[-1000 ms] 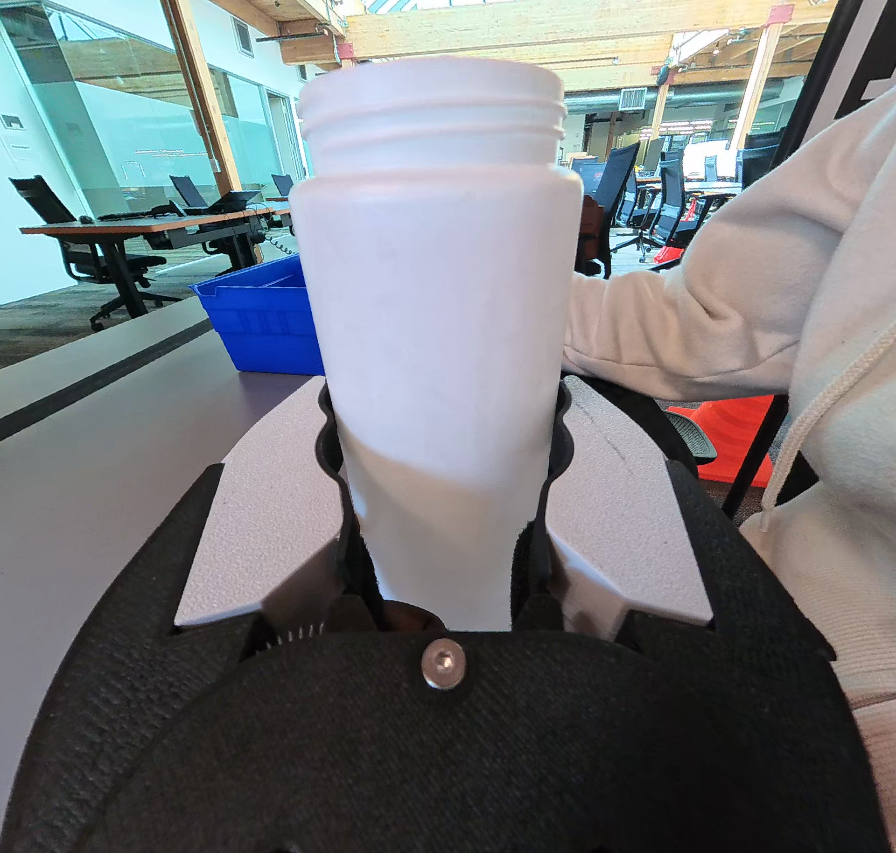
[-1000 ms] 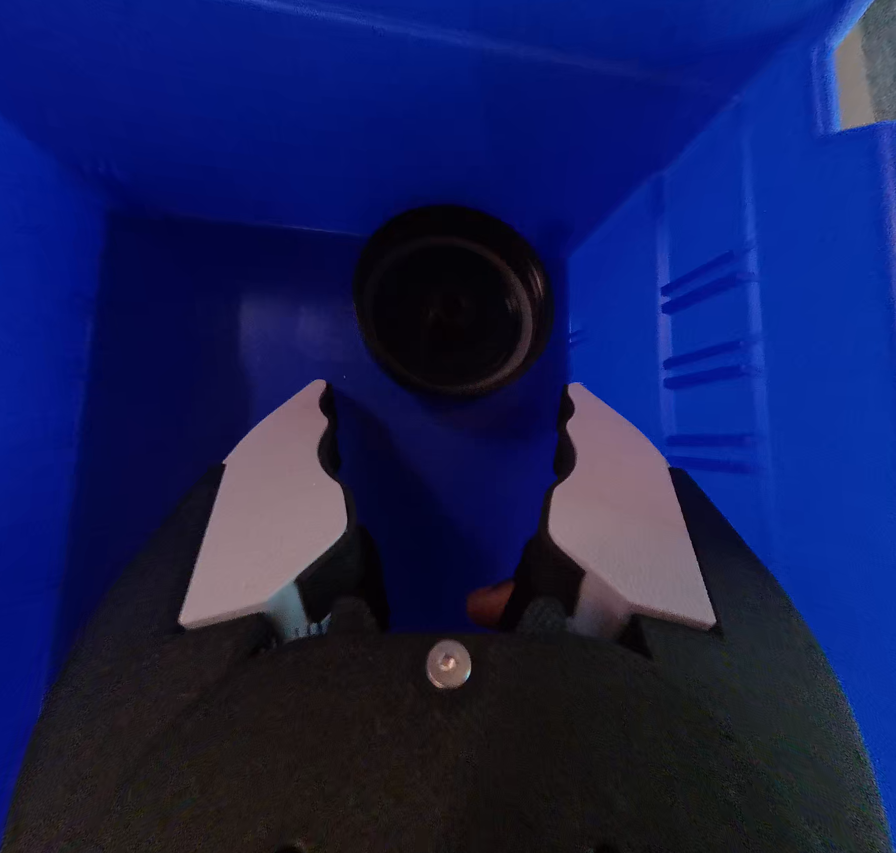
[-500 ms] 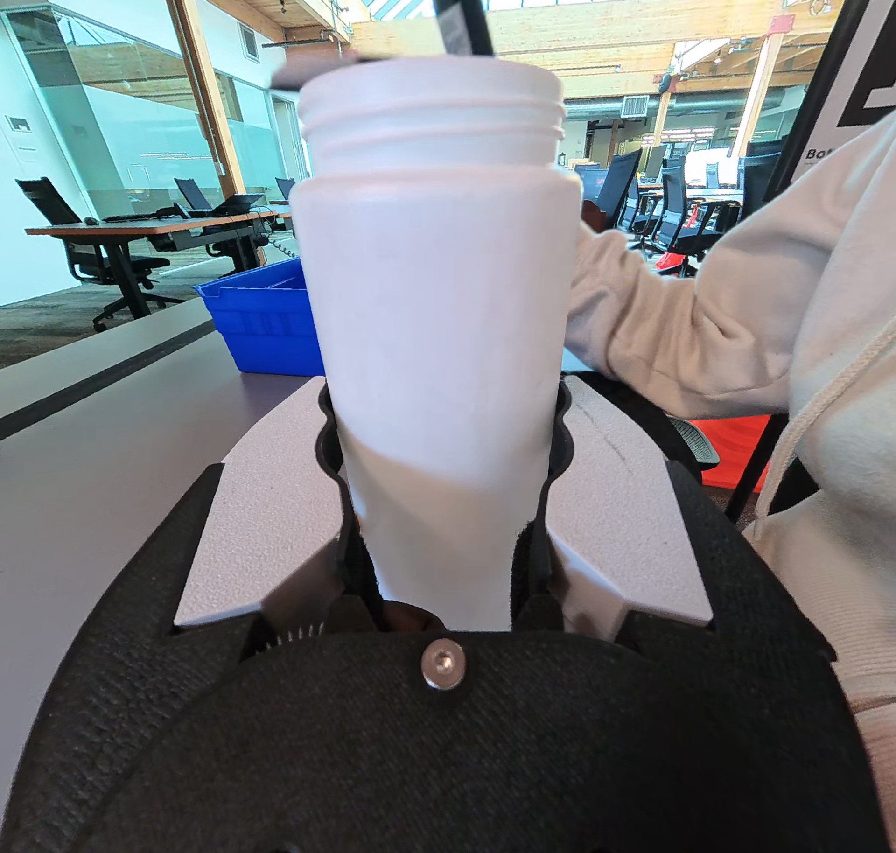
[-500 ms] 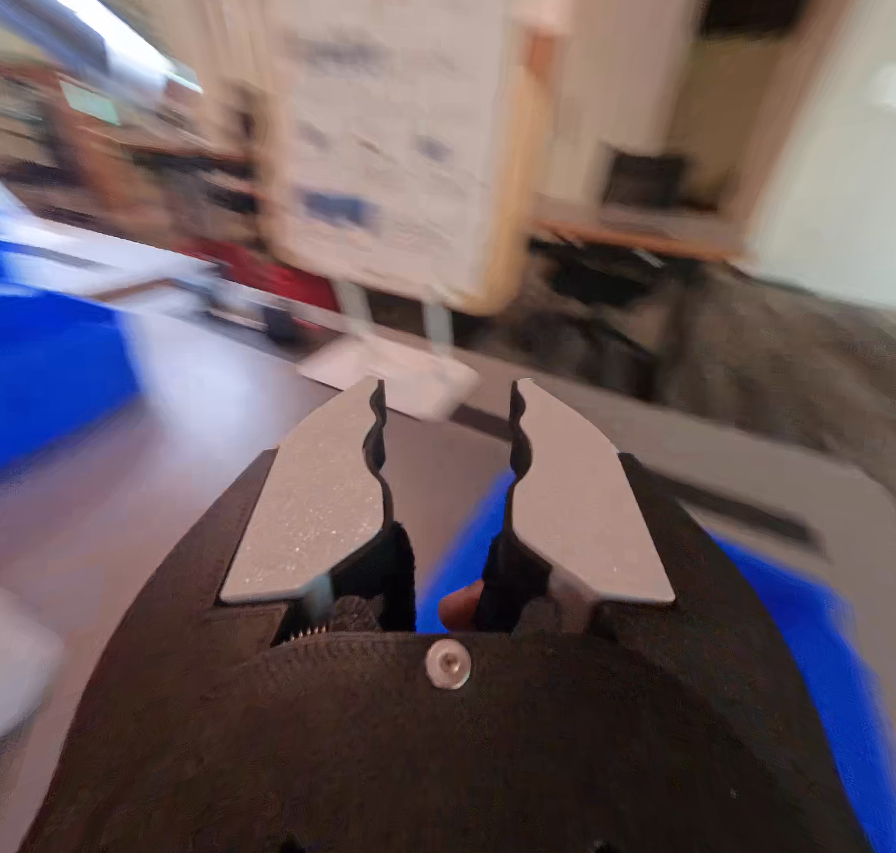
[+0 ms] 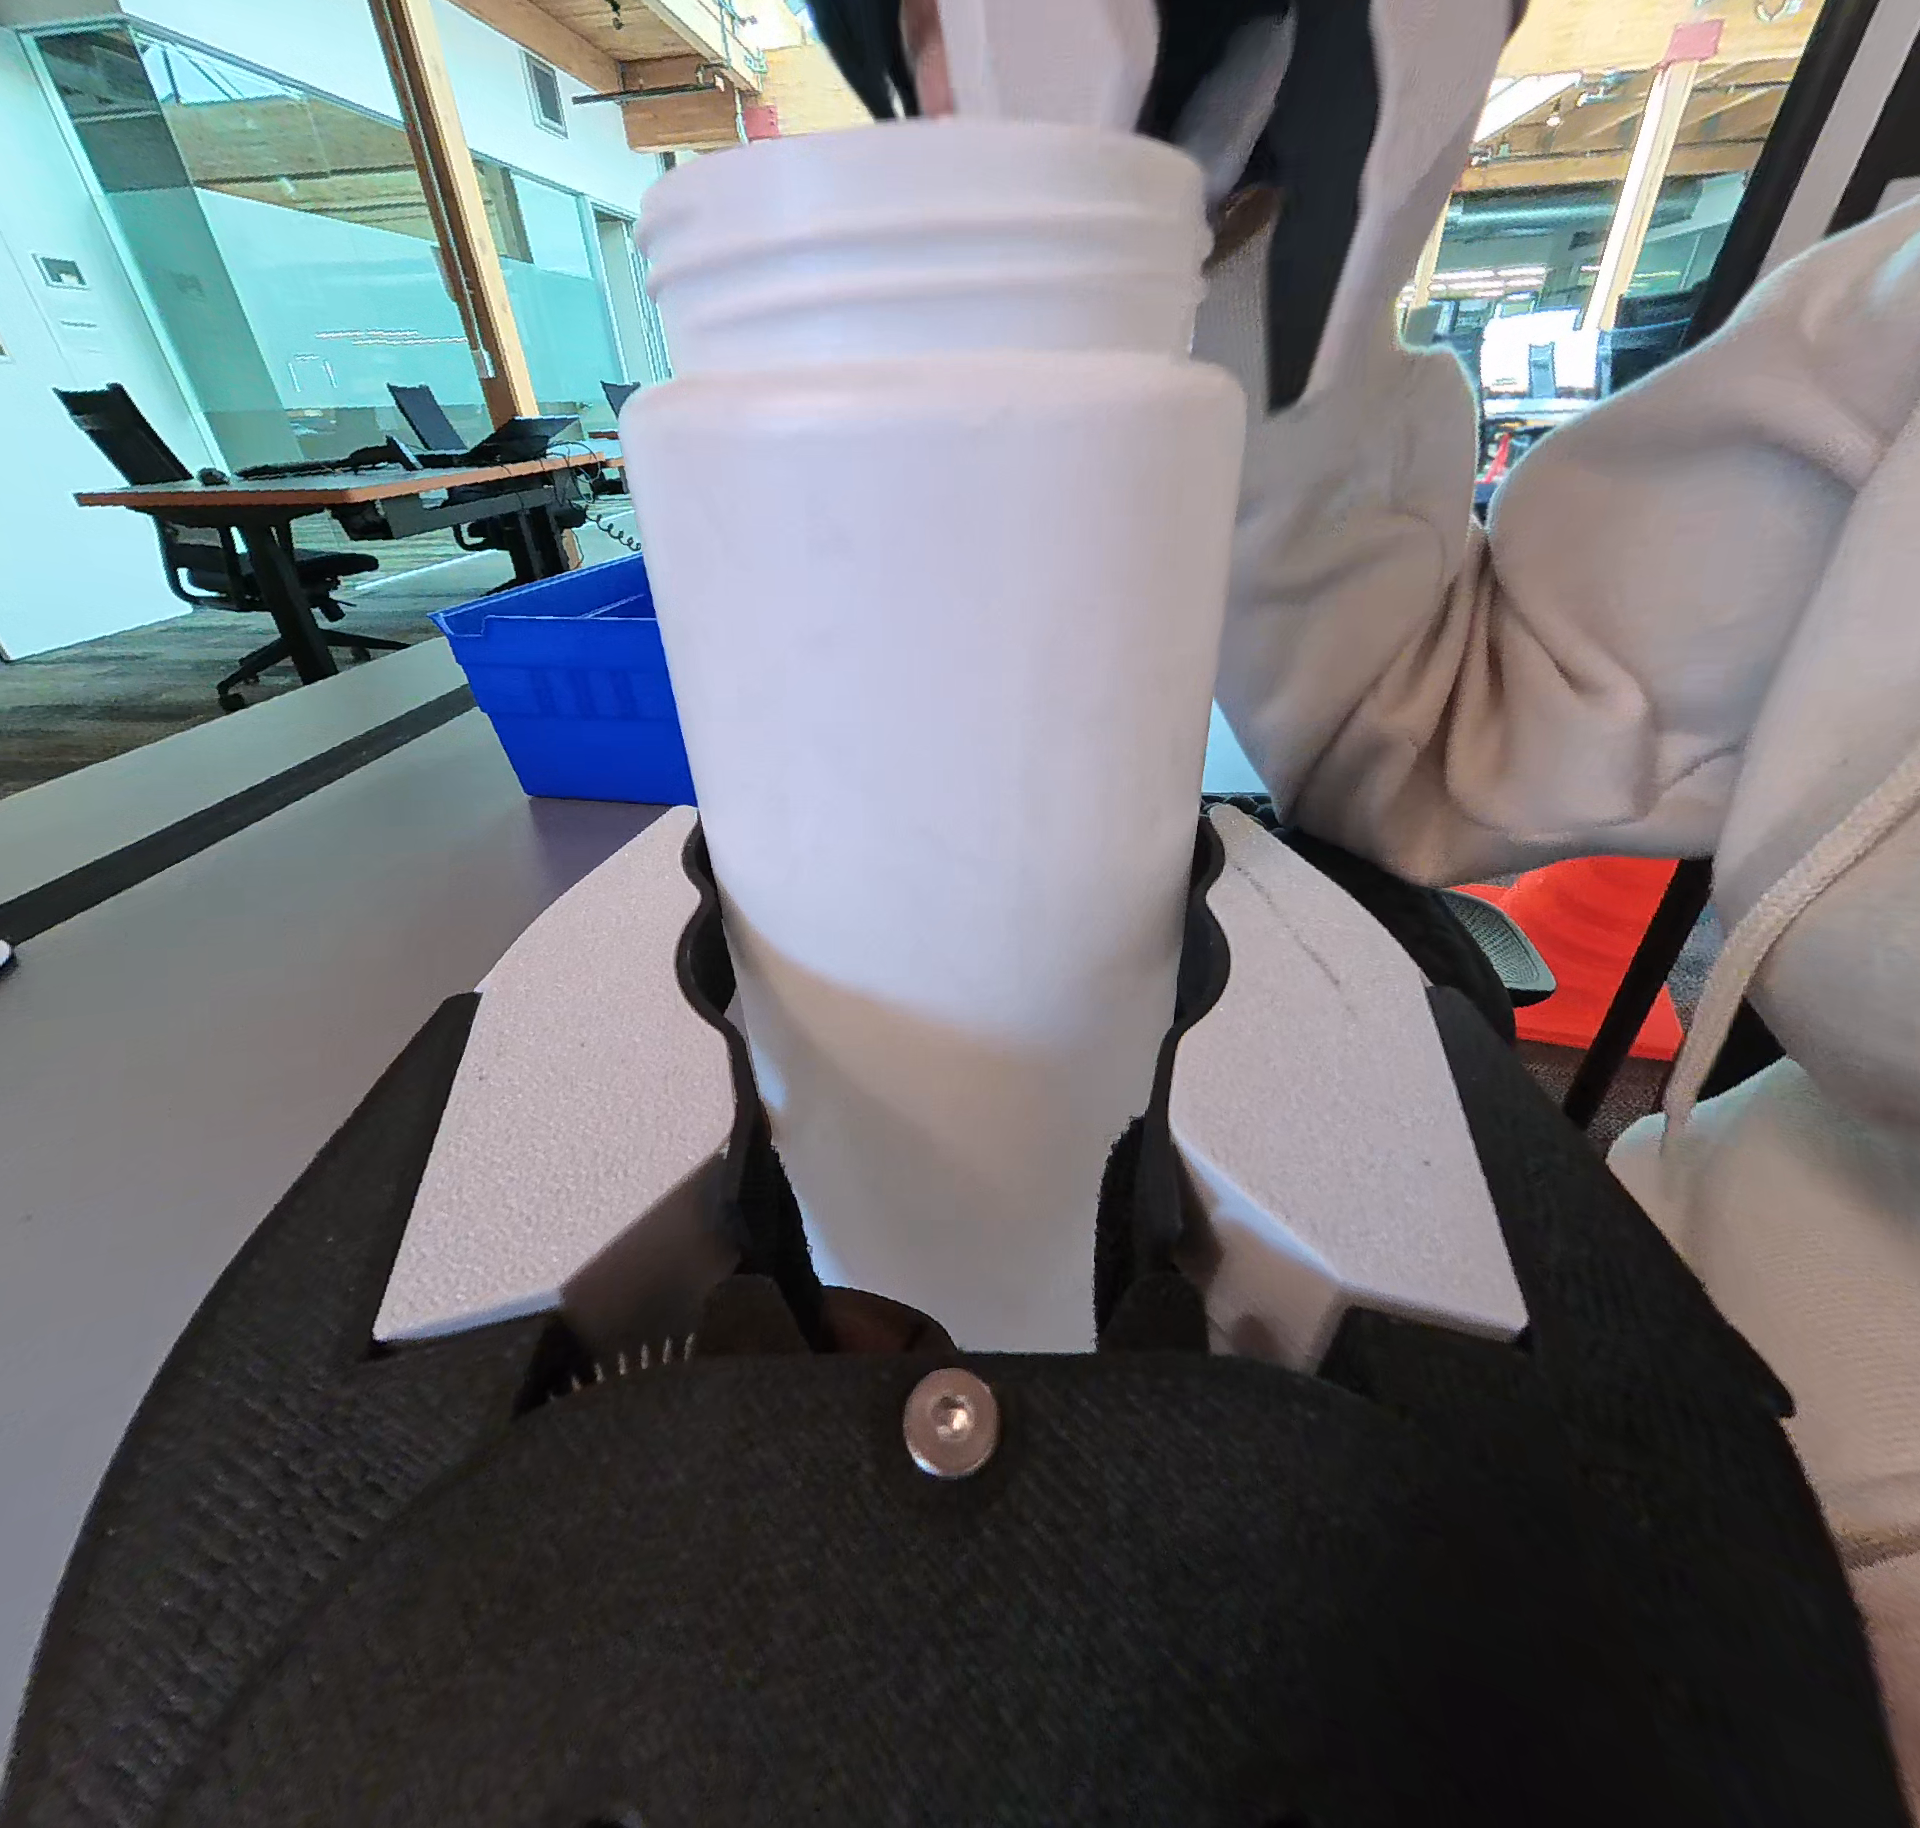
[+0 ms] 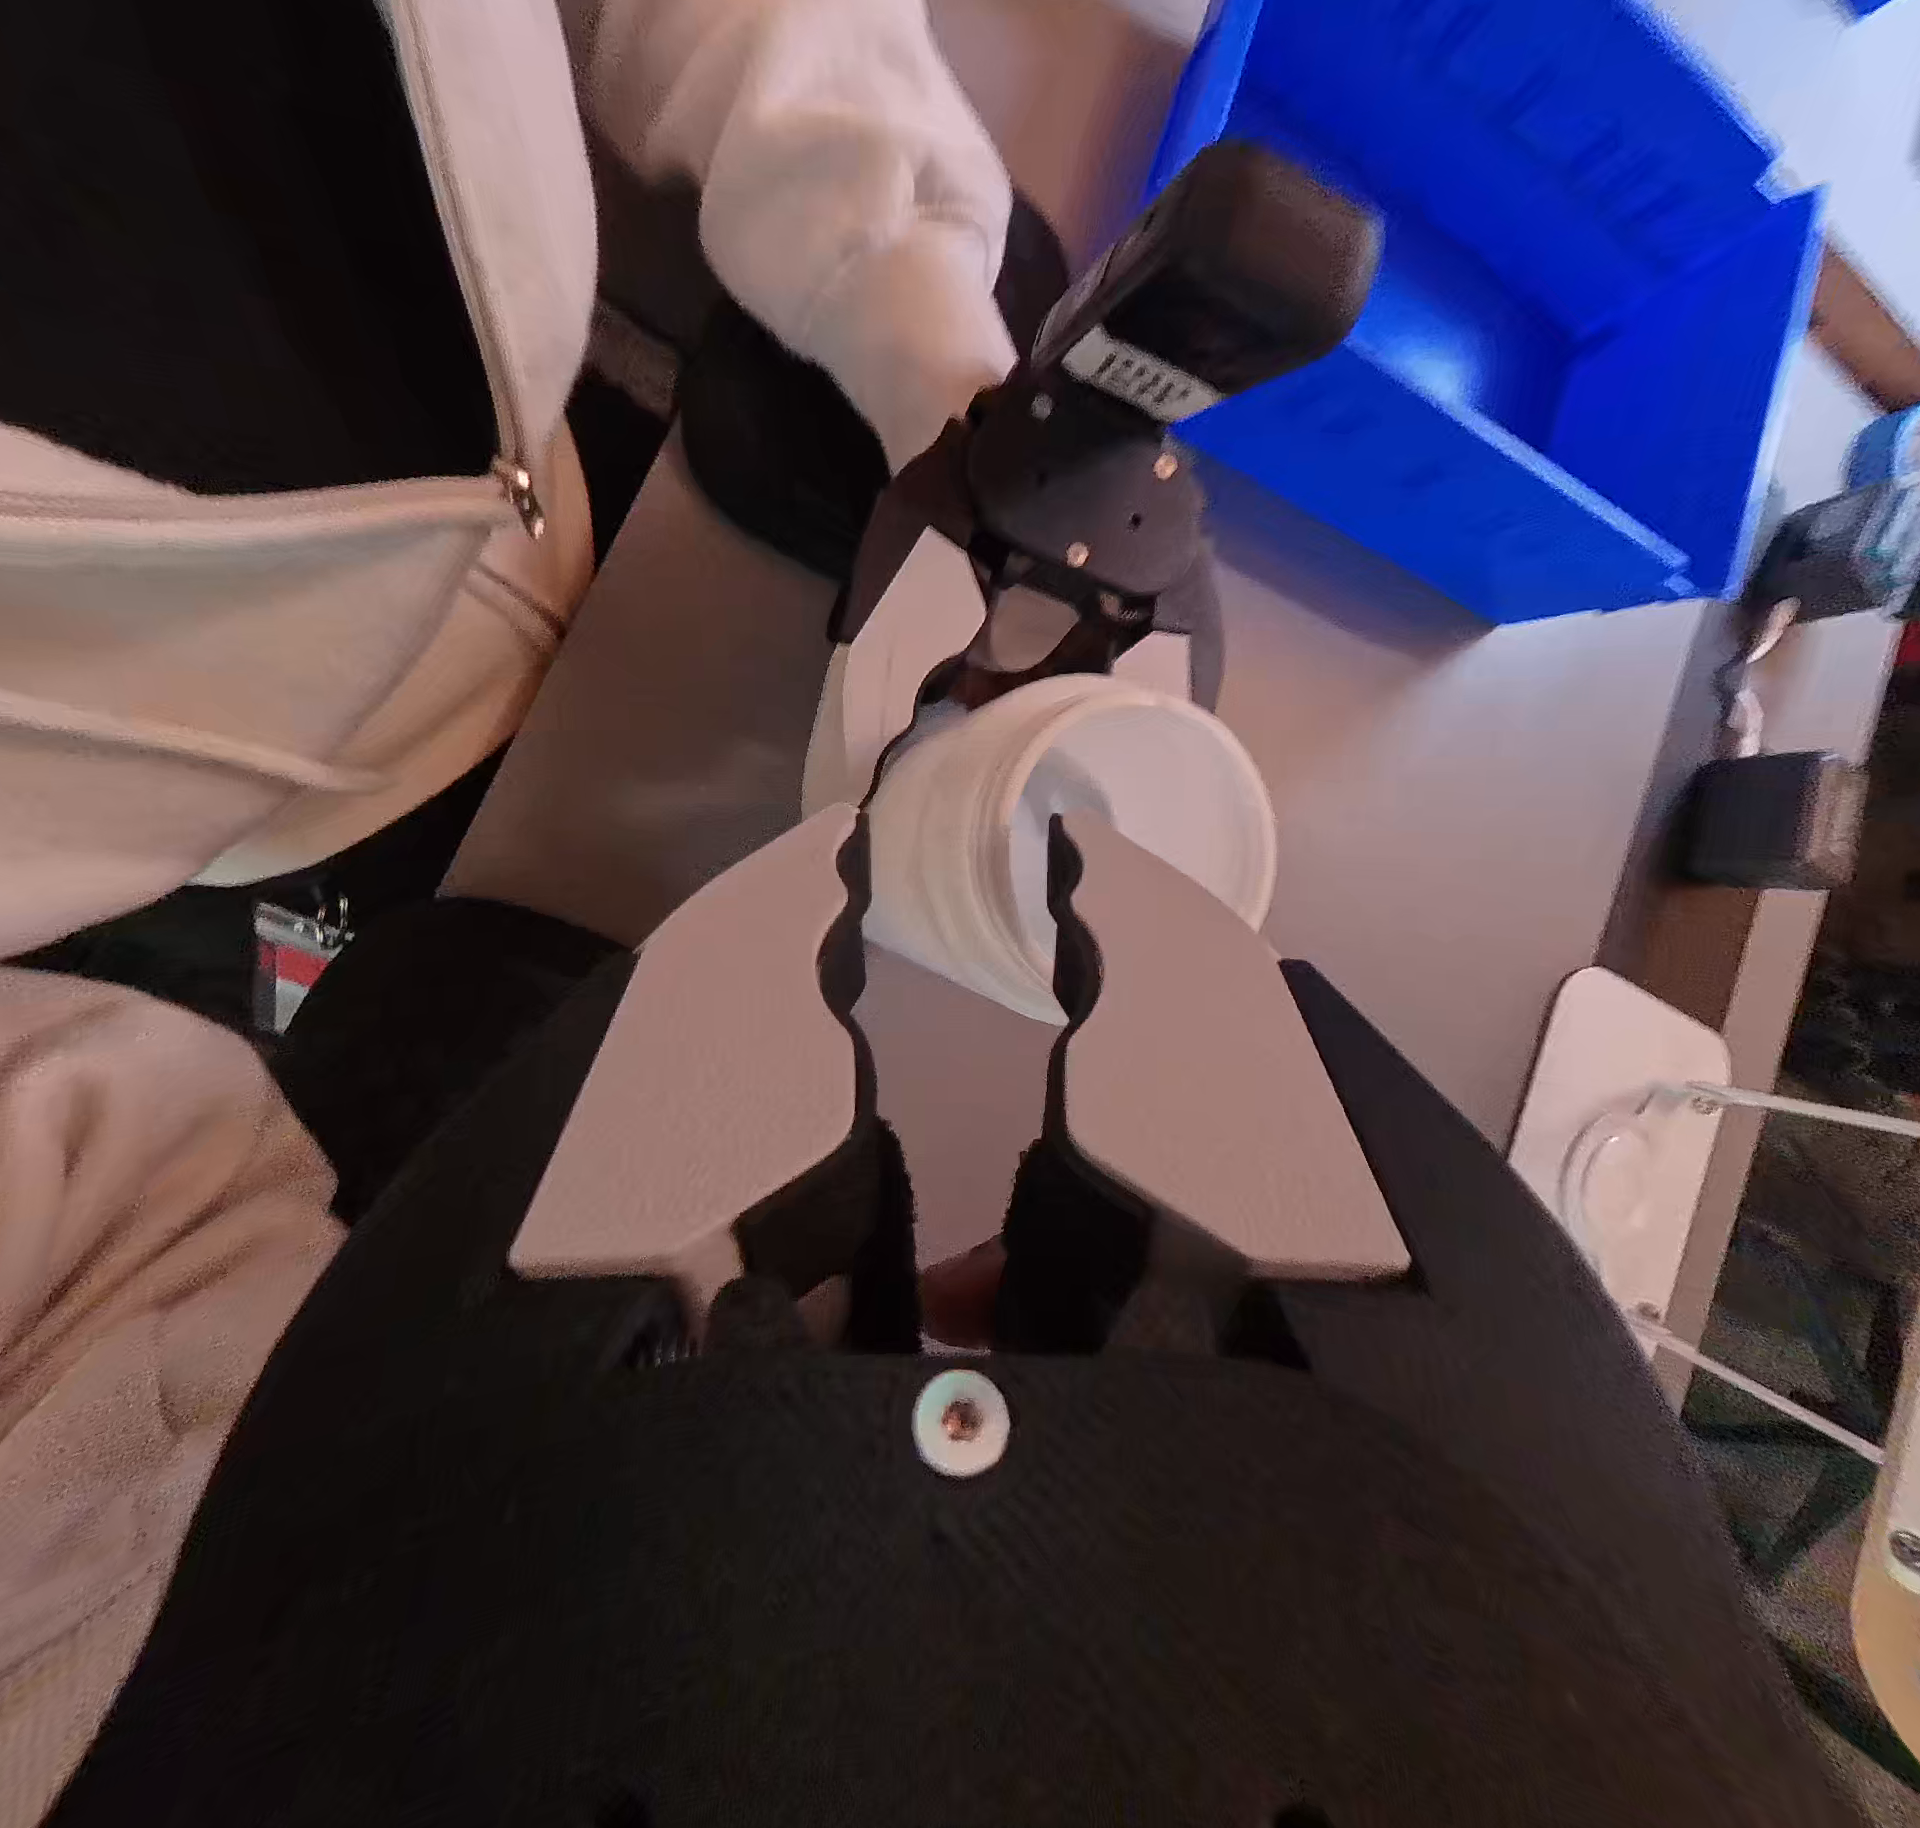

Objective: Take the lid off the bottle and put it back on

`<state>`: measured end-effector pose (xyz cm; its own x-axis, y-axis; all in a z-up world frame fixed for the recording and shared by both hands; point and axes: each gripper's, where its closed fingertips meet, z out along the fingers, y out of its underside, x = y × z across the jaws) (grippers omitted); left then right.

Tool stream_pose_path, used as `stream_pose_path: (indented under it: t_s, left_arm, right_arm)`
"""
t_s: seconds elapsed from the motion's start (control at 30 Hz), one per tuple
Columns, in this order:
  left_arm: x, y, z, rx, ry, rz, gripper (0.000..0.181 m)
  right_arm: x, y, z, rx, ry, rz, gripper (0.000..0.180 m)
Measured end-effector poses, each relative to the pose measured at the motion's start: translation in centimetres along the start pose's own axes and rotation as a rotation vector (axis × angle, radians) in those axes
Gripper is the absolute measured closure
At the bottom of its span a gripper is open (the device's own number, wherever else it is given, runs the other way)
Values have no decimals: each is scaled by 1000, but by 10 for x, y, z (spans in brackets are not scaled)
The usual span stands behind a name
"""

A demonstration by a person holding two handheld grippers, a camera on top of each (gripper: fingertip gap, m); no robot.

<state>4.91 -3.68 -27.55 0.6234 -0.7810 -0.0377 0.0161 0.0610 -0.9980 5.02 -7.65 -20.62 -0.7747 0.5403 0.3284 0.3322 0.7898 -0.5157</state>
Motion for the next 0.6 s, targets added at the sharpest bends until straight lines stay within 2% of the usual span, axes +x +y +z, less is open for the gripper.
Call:
stream_pose_path:
  t_s: [0.1,0.2,0.3,0.4,0.5,0.6]
  left_arm:
    - [0,0,0,-6,1,2,95]
    - [0,-1,-2,-2,6,7,96]
    - [-16,-12,-8,63,-79,-6,86]
    - [-43,-31,-25,188,-245,-7,87]
    - [-64,-34,-38,216,-378,-13,92]
    - [-68,-24,-34,160,-396,-33,95]
  right_arm:
    - [-1,16,17,-91,-39,2,157]
    - [-7,12,16,-20,-107,-10,165]
    - [5,18,3,6,-31,13,168]
    - [30,29,-31,37,194,78,170]
    - [62,52,-91,27,579,159,170]
    - [81,89,-157,-25,950,274,171]
